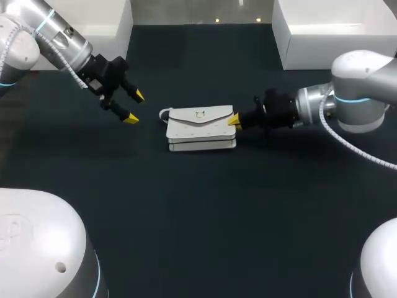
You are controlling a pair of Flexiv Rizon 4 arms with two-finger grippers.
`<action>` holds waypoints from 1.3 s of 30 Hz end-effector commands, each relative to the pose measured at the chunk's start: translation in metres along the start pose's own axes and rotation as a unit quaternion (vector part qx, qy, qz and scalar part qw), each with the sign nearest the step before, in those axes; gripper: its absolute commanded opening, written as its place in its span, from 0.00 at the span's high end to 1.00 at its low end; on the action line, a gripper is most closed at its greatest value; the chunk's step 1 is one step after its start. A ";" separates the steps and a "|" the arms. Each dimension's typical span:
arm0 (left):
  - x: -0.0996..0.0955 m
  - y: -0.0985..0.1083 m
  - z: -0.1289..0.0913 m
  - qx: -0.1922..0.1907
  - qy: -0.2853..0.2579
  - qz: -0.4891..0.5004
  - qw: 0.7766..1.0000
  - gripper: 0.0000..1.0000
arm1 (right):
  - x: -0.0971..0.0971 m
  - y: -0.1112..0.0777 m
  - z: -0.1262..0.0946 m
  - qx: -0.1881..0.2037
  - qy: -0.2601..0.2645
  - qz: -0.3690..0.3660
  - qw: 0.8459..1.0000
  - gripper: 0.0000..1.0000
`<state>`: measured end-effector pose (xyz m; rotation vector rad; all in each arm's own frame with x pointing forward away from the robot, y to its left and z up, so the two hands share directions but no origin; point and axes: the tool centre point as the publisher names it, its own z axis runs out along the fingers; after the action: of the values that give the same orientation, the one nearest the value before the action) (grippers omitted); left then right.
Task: Pick up the bag, open it, inspect its contents, close it, and place it on the opposite side
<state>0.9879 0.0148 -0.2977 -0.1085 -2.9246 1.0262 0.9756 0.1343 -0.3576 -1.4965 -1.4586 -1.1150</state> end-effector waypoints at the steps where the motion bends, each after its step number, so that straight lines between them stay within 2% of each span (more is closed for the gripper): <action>1: -0.001 0.001 0.001 0.002 0.000 0.001 1.000 0.00 | -0.001 0.003 0.001 0.004 0.004 -0.001 1.000 0.66; 2: -0.001 0.001 0.001 0.002 0.000 0.001 1.000 0.00 | -0.001 0.003 0.000 0.004 0.003 -0.001 1.000 0.52; 3: -0.001 0.001 0.001 0.002 0.000 0.001 1.000 0.00 | 0.000 0.003 -0.002 0.003 0.002 -0.001 1.000 0.17; 4: -0.001 0.001 0.001 0.002 0.000 0.001 1.000 0.00 | 0.000 0.003 -0.005 0.002 -0.001 -0.002 1.000 0.00; 13: -0.001 0.001 0.001 0.002 0.000 0.001 1.000 0.00 | 0.021 -0.002 -0.038 0.011 -0.058 -0.039 0.997 0.00; 16: -0.001 0.001 0.001 0.002 0.000 0.001 1.000 0.00 | 0.034 -0.007 -0.048 0.034 -0.086 -0.069 0.993 0.00; 19: -0.001 0.001 0.001 0.002 0.000 0.001 1.000 0.00 | 0.050 -0.013 -0.053 0.067 -0.122 -0.120 0.983 0.00; 26: -0.001 0.001 0.001 0.002 0.000 0.001 1.000 0.00 | 0.078 -0.029 -0.055 0.125 -0.228 -0.212 0.942 0.00; 30: -0.001 0.001 0.001 0.002 0.000 0.001 1.000 0.00 | 0.089 -0.035 -0.053 0.145 -0.307 -0.254 0.906 0.00; 35: -0.001 0.001 0.001 0.002 0.000 0.001 1.000 0.00 | 0.092 -0.038 -0.053 0.143 -0.382 -0.293 0.865 0.00; 38: -0.001 0.001 0.001 0.002 0.000 0.001 1.000 0.00 | 0.088 -0.038 -0.054 0.161 -0.432 -0.302 0.834 0.00; 39: -0.001 0.001 0.001 0.002 0.000 0.001 1.000 0.00 | 0.088 -0.038 -0.054 0.161 -0.432 -0.302 0.834 0.00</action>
<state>0.9880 0.0148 -0.2978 -0.1085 -2.9245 1.0262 0.9309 0.1099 -0.2617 -1.2367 -2.3581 -0.7304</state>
